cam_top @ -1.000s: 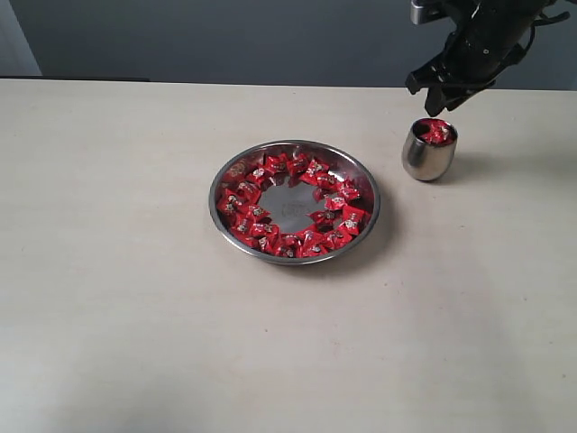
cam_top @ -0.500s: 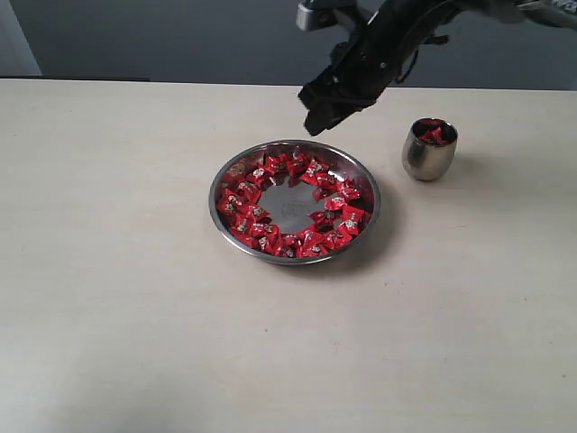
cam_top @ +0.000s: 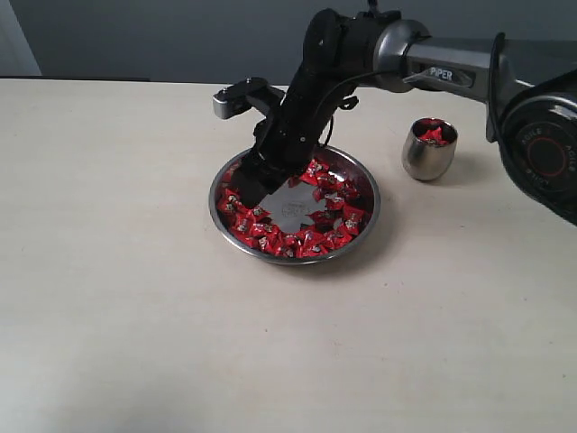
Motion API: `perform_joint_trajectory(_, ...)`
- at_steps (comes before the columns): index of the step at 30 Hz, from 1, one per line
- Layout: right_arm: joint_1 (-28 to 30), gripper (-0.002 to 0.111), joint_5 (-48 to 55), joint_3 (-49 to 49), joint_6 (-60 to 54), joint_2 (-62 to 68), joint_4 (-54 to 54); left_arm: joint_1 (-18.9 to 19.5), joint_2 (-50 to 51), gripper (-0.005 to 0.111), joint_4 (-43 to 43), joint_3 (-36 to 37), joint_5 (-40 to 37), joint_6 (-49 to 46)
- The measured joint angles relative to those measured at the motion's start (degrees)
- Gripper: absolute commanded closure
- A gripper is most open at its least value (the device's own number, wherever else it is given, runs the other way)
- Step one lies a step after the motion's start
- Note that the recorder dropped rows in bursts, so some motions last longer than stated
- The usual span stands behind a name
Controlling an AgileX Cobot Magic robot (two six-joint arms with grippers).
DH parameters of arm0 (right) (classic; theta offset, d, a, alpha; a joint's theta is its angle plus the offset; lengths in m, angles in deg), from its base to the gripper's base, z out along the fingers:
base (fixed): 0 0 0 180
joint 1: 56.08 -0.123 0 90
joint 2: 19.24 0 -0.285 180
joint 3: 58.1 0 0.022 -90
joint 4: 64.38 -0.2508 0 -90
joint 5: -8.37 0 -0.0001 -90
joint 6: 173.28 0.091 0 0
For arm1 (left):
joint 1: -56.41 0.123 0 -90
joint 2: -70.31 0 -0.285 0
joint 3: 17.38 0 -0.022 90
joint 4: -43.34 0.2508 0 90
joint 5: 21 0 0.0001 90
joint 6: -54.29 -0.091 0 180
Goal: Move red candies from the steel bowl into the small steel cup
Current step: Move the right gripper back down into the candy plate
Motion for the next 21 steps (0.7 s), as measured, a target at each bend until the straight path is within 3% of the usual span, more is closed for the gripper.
perform_joint_trajectory(14,-0.4,0.061,-2.57,0.0,0.0,3.8,-0.11,0.0,0.0,0.106,0.0,0.0,0.0,0.0)
perform_joint_trajectory(16,-0.4,0.069,-2.88,0.0,0.0,3.8,-0.21,0.0,0.0,0.106,0.0,0.0,0.0,0.0)
perform_joint_trajectory(21,-0.4,0.105,-2.93,0.0,0.11,3.8,-0.21,0.0,0.0,0.106,0.0,0.0,0.0,0.0)
